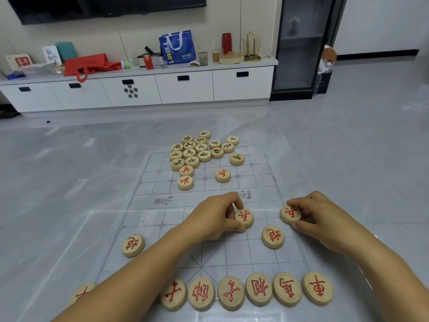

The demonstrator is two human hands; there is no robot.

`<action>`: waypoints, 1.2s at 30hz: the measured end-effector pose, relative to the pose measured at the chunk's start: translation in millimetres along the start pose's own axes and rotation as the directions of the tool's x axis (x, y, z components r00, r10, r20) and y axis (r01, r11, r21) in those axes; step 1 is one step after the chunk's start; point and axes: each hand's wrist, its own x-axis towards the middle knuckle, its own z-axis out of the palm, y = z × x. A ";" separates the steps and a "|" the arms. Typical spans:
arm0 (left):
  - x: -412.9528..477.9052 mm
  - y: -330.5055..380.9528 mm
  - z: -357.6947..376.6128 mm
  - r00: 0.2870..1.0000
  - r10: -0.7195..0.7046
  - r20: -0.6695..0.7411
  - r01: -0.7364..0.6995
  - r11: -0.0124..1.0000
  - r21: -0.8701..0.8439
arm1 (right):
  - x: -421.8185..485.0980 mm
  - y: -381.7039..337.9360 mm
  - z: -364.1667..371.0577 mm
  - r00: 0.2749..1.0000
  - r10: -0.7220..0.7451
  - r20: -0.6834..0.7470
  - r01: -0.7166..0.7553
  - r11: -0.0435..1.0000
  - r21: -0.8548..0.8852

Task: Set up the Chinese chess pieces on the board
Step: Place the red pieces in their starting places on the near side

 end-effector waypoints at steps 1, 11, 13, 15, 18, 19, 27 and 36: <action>-0.6 -0.1 0.1 1.000 -0.002 -0.001 0.002 1.000 -0.014 | 0.1 0.1 0.0 1.000 -0.001 0.000 0.001 1.000 0.000; -0.7 1.0 1.9 1.000 -0.012 -0.009 0.012 1.000 -0.009 | 0.9 -0.5 0.2 1.000 0.006 -0.007 -0.006 1.000 -0.013; -0.1 0.9 1.8 1.000 -0.010 -0.007 0.010 1.000 -0.001 | 0.8 -0.9 0.1 1.000 0.007 -0.008 -0.007 1.000 -0.013; 0.3 1.1 2.1 1.000 -0.006 -0.009 0.006 1.000 0.006 | 0.7 -1.3 0.2 1.000 0.010 -0.006 -0.010 1.000 -0.010; -0.7 1.8 0.2 1.000 -0.006 0.019 0.006 1.000 -0.004 | 0.9 -0.7 0.5 1.000 0.017 -0.002 -0.017 1.000 -0.010; -1.1 1.8 -2.3 0.999 -0.010 0.033 0.011 1.000 -0.026 | 1.0 -0.4 0.4 1.000 0.017 -0.002 -0.017 1.000 -0.009; 40.7 -23.9 -36.4 0.948 0.077 -0.307 0.004 0.967 0.255 | 1.5 -1.7 -1.0 1.000 0.024 0.003 -0.024 1.000 0.002; 35.1 -38.5 -39.6 0.990 0.117 -0.079 -0.080 0.925 0.372 | 4.3 -0.3 -1.5 0.999 0.047 0.027 -0.047 0.999 0.005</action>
